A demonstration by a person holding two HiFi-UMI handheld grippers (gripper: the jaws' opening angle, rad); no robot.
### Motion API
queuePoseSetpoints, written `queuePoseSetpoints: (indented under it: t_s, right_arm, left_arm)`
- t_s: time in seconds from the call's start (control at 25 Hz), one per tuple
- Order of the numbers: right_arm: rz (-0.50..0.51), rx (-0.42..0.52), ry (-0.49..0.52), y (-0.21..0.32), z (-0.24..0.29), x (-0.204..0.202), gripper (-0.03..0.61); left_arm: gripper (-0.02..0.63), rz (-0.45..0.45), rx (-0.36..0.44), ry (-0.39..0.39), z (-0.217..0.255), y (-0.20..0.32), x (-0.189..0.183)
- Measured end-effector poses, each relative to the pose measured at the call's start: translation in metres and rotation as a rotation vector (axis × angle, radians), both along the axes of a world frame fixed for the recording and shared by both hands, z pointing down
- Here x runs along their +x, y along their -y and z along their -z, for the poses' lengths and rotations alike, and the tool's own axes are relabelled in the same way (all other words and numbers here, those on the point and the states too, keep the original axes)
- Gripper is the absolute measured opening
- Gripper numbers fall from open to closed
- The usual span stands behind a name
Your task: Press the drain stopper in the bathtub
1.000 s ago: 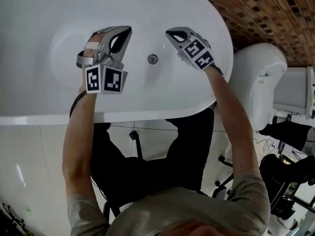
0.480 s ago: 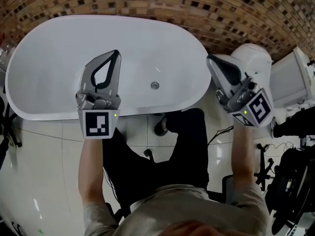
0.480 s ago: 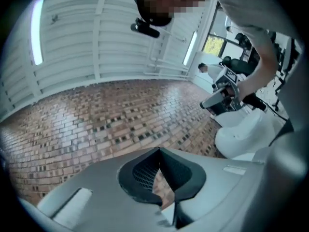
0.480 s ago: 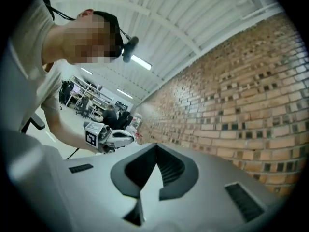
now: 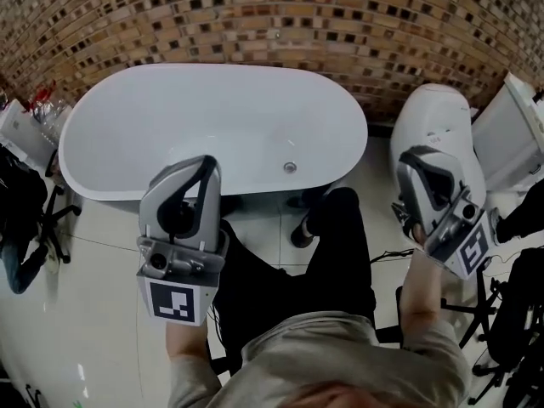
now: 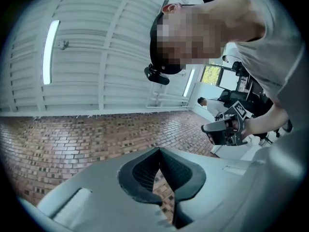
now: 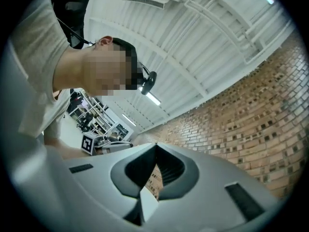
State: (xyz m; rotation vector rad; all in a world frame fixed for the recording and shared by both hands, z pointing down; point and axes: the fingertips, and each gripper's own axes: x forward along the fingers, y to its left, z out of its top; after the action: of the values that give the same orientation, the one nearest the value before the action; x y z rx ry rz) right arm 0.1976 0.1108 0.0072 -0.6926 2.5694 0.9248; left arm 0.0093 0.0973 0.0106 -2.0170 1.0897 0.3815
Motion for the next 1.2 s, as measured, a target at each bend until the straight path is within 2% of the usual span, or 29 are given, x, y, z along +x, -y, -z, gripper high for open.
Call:
queuePoseSetpoints:
  t_s: [0.2, 0.32, 0.44, 0.64, 0.88, 1.2]
  right_arm:
    - [0.01, 0.084, -0.005, -0.05, 0.017, 0.004, 0.0]
    - [-0.031, 0.159, -0.03, -0.074, 0.03, 0.007, 0.0]
    - [-0.075, 0.216, -0.016, -0.091, 0.036, 0.018, 0.0]
    - [-0.073, 0.268, -0.048, -0.108, 0.035, 0.02, 0.0]
    - [-0.07, 0.284, -0.065, -0.113, 0.03, 0.021, 0.0]
    - [-0.055, 0.298, -0.067, -0.12, 0.028, 0.023, 0.0]
  left_arm:
    - [0.006, -0.046, -0.004, -0.008, 0.013, -0.049, 0.006]
    - [0.006, -0.067, 0.005, -0.02, 0.024, -0.069, 0.009]
    - [0.006, -0.09, 0.025, -0.009, 0.032, -0.082, 0.012]
    - [0.006, -0.127, 0.055, -0.001, 0.038, -0.095, 0.022]
    - [0.006, -0.146, 0.065, 0.036, 0.032, -0.104, 0.032]
    - [0.006, -0.138, 0.072, 0.04, 0.03, -0.108, 0.037]
